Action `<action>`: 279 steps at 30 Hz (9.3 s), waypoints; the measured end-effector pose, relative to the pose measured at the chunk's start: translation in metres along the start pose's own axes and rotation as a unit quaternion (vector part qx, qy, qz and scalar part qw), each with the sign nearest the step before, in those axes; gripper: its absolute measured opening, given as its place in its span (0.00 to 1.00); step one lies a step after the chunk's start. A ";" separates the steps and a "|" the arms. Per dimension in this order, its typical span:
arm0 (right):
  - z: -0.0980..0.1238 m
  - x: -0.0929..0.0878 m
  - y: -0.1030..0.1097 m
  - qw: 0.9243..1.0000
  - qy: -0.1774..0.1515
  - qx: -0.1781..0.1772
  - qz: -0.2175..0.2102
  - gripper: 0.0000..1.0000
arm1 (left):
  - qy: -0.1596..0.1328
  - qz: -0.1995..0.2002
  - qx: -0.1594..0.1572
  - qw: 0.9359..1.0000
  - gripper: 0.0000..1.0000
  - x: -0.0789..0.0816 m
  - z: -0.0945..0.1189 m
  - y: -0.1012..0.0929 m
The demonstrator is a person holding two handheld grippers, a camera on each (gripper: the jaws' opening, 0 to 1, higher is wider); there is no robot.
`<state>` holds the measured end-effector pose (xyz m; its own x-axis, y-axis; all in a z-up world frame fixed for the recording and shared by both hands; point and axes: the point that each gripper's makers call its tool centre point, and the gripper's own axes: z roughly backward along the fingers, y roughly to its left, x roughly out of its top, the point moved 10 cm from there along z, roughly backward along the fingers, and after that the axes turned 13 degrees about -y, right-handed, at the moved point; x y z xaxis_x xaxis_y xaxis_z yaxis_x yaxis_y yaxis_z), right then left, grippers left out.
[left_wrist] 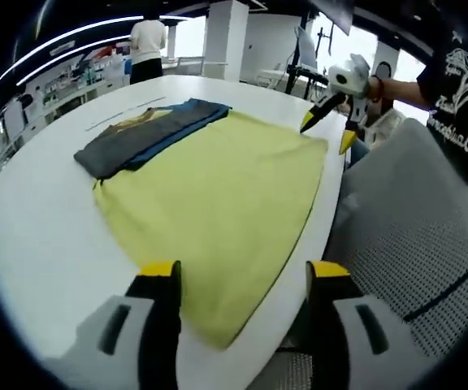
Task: Fold the garment on the visible template until the final outline fits inside the template.
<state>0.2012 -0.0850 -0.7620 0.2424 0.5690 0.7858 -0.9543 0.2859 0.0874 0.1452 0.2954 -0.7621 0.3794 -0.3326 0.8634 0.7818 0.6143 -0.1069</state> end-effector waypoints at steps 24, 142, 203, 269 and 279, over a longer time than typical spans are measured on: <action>0.000 -0.007 -0.011 0.998 0.025 -0.035 0.033 0.25 | 0.054 -0.061 0.011 0.997 0.35 -0.004 0.005 0.015; -0.034 0.112 -0.235 0.958 -0.082 -0.268 0.064 0.00 | -0.041 -0.089 0.179 0.979 0.00 0.139 -0.078 0.233; -0.062 0.080 -0.275 0.942 -0.074 -0.328 -0.004 0.08 | -0.019 -0.072 0.272 0.959 0.15 0.092 -0.116 0.281; -0.021 0.017 -0.108 0.950 -0.101 -0.245 -0.167 0.16 | -0.072 0.034 0.181 0.980 0.33 0.028 -0.041 0.140; -0.033 0.015 -0.110 0.931 -0.157 -0.237 -0.230 0.05 | -0.071 0.071 0.172 0.980 0.16 0.024 -0.049 0.143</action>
<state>0.3159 -0.0829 -0.7798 0.4724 0.0703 0.8786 -0.5600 0.7937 0.2376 0.2903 0.3400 -0.7807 0.3804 -0.1375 0.9145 0.5032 0.8604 -0.0800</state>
